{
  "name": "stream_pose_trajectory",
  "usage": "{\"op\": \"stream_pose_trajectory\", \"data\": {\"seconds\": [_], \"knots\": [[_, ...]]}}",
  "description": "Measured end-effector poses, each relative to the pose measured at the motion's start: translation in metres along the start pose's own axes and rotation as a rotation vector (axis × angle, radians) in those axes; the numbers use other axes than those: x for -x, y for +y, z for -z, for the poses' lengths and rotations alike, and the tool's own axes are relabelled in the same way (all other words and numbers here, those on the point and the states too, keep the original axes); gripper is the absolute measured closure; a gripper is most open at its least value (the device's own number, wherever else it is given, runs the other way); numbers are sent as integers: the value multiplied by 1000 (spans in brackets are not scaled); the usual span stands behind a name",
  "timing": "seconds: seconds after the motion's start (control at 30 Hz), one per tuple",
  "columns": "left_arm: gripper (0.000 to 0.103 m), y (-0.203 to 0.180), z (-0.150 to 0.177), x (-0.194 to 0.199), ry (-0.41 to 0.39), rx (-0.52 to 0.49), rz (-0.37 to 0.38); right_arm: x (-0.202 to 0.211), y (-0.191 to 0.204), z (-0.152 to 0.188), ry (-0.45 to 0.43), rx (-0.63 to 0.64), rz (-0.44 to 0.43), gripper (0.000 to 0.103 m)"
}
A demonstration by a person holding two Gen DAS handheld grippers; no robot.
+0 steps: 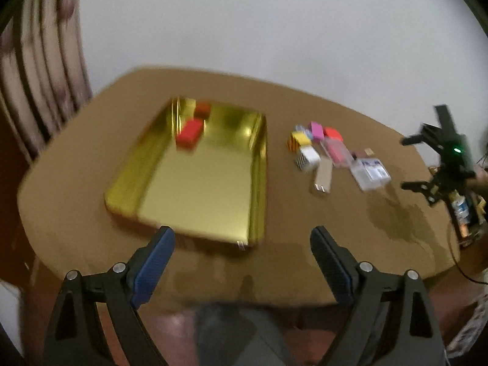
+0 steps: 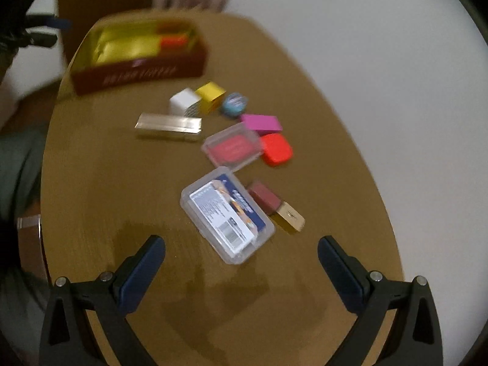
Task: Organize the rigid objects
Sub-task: 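Grasp the clear plastic case with the right gripper and lift it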
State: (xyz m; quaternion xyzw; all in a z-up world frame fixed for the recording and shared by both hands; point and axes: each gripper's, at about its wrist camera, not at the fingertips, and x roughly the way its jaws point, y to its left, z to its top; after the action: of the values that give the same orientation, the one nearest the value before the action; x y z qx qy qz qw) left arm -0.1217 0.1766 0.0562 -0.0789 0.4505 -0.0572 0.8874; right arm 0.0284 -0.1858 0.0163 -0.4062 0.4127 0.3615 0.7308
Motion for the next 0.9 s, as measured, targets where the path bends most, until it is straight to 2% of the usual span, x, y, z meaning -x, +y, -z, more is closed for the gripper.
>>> {"op": "stream_pose_trajectory", "data": {"seconds": [0.1,0.23,0.37,0.43,0.53,0.6,0.67,0.7,0.73,0.77,0.9], "knots": [[15,-1,13,-3,49,82,43,-25,-5,-9,69,84,-14,0],[15,-2,19,-5,68,130,71,-46,-9,-20,85,104,-60,0],[15,-8,19,-7,63,107,62,-66,-9,-22,136,136,-104,0],[15,-13,19,-7,60,84,47,-77,-8,-22,166,164,-96,0],[15,-19,19,-10,73,51,38,-92,-7,-27,207,161,-165,1],[15,-22,21,-12,80,45,41,-103,-3,-30,241,162,-169,1],[15,-24,24,-13,92,35,37,-105,-1,-33,238,142,-160,2],[15,-25,26,-13,94,31,35,-104,-1,-34,226,117,-154,9],[15,-25,28,-14,99,27,39,-100,-3,-35,209,88,-139,24],[15,-26,30,-15,110,24,42,-98,-5,-36,200,53,-129,31],[15,-32,40,-15,123,22,64,-95,-5,-29,191,-103,-118,34]]}}
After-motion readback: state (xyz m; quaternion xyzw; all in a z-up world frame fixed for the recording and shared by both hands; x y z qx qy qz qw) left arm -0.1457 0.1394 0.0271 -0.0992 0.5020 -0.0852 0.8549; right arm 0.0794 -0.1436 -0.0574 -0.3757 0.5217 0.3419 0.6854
